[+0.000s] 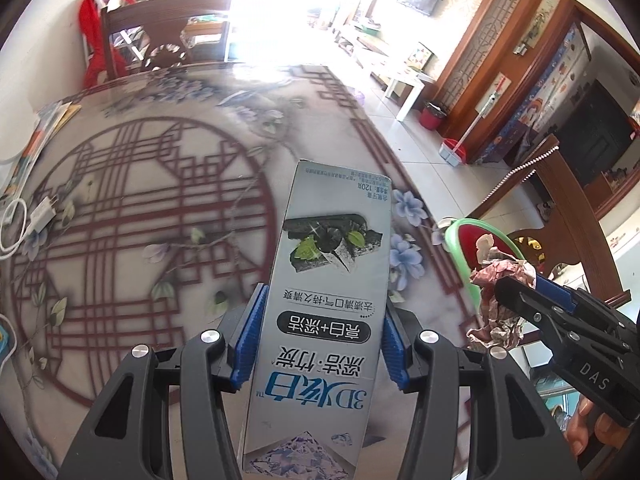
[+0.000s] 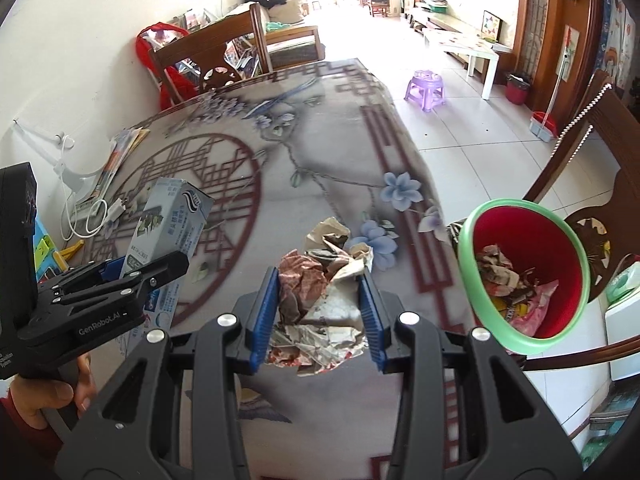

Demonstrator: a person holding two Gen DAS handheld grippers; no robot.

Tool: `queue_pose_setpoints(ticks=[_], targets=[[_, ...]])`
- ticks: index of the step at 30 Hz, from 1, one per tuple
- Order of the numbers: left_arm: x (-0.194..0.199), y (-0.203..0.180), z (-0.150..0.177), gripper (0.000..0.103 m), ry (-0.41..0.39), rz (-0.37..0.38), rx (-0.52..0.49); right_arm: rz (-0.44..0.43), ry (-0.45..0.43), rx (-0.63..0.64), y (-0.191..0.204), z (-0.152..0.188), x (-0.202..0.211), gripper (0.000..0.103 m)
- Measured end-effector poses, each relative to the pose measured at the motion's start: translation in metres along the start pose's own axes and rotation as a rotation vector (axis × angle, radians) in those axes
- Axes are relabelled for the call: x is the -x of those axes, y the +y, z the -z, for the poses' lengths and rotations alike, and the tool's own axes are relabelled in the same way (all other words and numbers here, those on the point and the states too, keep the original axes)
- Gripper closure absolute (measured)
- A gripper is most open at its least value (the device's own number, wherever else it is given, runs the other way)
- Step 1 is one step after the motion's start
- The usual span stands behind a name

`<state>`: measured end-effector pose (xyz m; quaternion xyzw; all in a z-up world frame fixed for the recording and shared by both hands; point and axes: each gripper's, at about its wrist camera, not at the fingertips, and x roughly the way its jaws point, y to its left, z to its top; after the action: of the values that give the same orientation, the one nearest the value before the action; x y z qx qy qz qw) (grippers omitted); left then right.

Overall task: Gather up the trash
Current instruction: 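Carry the crumpled wrapper over the red bin and open the right tool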

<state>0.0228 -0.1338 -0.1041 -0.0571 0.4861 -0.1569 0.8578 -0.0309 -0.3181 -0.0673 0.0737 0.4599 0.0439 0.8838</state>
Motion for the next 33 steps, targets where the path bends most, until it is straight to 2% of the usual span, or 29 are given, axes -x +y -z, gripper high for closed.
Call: queue_pose_setpoints(ticks=[10, 33], targets=[[-0.004, -0.042, -0.016, 0.054, -0.022, 0.030, -0.081, 0.026, -0.027, -0.043, -0.033, -0.004, 0.010, 0.065], [-0.045, -0.128, -0.033, 0.054, 0.029, 0.083, -0.196, 0.103, -0.044, -0.160, -0.127, -0.010, 0.020, 0.065]])
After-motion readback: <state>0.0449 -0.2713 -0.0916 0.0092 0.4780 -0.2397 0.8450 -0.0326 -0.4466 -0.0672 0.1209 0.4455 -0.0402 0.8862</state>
